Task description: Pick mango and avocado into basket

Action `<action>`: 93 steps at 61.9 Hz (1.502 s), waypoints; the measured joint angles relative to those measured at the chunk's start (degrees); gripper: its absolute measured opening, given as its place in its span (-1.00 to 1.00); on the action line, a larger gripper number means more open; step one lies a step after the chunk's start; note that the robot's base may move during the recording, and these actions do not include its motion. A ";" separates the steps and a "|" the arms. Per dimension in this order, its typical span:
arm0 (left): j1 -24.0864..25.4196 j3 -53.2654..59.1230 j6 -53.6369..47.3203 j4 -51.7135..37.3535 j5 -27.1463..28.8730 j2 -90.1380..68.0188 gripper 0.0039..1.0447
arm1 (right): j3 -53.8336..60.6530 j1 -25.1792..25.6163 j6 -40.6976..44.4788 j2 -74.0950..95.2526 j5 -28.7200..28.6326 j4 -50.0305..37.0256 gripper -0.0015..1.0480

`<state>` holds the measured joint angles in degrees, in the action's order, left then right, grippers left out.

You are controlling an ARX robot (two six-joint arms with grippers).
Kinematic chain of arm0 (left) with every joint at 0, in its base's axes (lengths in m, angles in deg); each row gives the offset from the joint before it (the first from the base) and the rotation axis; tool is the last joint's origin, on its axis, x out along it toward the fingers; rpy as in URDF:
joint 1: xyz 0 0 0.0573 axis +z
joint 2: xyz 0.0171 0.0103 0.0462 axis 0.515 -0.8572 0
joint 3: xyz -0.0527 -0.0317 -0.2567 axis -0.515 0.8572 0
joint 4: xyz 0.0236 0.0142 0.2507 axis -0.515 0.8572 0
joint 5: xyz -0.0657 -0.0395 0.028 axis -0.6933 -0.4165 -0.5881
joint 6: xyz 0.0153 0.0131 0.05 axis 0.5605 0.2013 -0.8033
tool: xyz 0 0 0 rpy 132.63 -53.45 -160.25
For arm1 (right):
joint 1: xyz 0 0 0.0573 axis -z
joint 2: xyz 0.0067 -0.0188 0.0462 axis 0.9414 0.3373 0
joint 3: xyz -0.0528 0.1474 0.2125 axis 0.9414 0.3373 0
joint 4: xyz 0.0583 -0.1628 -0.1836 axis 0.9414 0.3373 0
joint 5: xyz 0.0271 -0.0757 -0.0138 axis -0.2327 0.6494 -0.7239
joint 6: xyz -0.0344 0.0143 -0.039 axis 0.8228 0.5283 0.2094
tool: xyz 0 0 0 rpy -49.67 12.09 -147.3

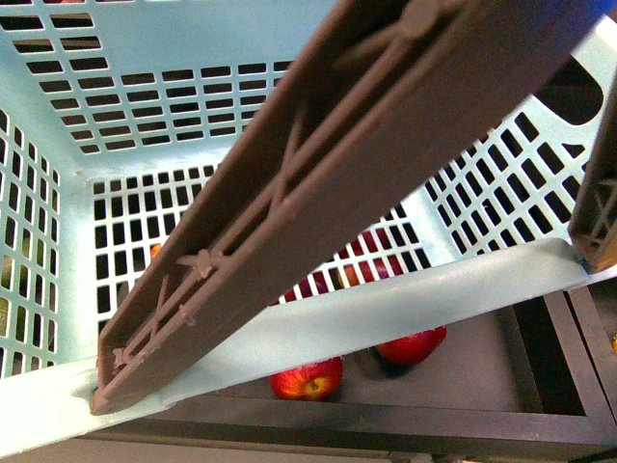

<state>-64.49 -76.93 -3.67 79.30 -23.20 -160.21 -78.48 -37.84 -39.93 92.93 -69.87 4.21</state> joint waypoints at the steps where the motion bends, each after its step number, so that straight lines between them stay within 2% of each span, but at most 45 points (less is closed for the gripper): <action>1: 0.00 0.00 0.00 0.00 0.02 0.00 -0.93 | 0.22 0.07 0.02 -0.11 -0.20 -0.17 0.19; 13: 0.00 0.00 0.00 0.00 0.02 0.00 -0.93 | 4.52 0.52 1.05 -2.93 -2.29 -3.32 0.19; 18: 0.00 0.00 0.00 0.00 0.02 0.00 -0.93 | 9.38 1.03 3.61 -7.45 -3.50 -7.61 0.19; 30: 0.00 0.00 0.00 0.00 0.02 0.00 -0.93 | 24.65 1.97 8.81 -26.64 -13.18 -15.23 0.19; 40: 0.00 0.00 0.00 0.00 0.00 0.00 -0.93 | 33.97 -0.09 9.86 -45.81 -19.28 -11.78 0.18; 50: 0.00 0.00 0.00 0.00 0.02 0.00 -0.93 | 35.93 -3.91 9.64 -58.97 -20.76 -6.95 0.18; 60: 0.00 0.00 0.00 0.00 0.00 0.00 -0.93 | 35.82 -9.97 9.38 -71.78 -19.15 -2.51 0.18; 74: 0.00 0.00 0.00 0.00 0.00 0.00 -0.93 | 33.99 -21.55 9.35 -81.48 -12.35 1.14 0.18; 85: 0.00 0.00 -0.02 0.00 0.00 0.00 -0.93 | 31.43 -35.30 9.42 -81.18 -6.10 1.09 0.18; 93: 0.00 0.00 0.00 0.00 0.00 0.00 -0.93 | 29.94 -42.99 9.86 -78.95 -2.91 0.63 0.18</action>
<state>-64.49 -76.93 -3.67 79.30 -23.20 -160.21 -48.53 -80.83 -30.07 13.98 -72.77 4.84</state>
